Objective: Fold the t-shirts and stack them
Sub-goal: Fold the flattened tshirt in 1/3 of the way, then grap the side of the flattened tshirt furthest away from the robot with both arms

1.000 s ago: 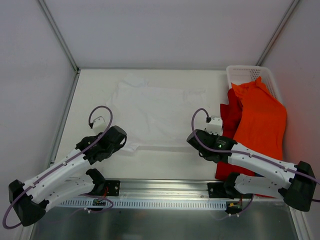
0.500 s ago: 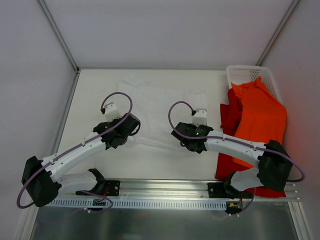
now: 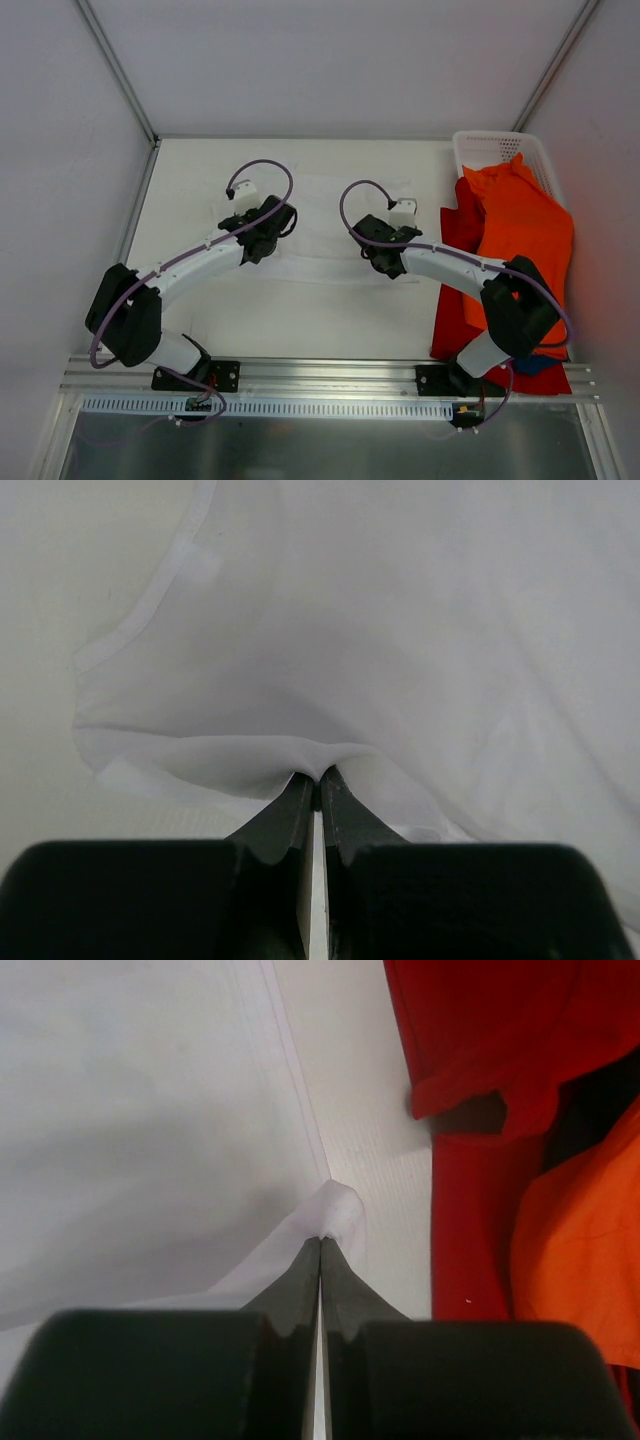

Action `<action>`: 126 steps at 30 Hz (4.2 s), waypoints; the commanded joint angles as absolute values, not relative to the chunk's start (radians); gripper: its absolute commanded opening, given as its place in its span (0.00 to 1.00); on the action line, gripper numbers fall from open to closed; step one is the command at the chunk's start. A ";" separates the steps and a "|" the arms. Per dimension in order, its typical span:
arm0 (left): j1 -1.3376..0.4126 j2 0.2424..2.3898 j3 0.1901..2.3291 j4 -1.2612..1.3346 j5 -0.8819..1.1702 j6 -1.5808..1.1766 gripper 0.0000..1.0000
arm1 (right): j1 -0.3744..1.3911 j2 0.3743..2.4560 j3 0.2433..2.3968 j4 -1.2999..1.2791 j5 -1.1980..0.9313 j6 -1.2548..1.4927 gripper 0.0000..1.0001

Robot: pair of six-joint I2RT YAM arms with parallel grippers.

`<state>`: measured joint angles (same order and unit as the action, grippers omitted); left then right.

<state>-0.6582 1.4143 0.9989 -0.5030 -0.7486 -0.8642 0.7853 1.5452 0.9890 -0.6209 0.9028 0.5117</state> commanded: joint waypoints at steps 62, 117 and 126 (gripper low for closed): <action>-0.388 1.727 1.161 -0.143 -0.765 -0.608 0.99 | 0.583 1.815 1.226 -0.567 0.948 0.440 0.99; 0.023 2.637 2.368 -0.152 0.342 -0.420 0.99 | 0.701 0.755 0.660 -0.587 0.655 0.413 0.99; 0.023 2.695 2.390 -0.137 0.457 -0.551 0.99 | 0.707 0.680 0.661 -0.644 0.667 0.434 0.99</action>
<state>0.0151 2.6701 2.3539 -0.1452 0.3809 -0.4797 0.7002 0.7090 0.6567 -0.6167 0.6537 0.4118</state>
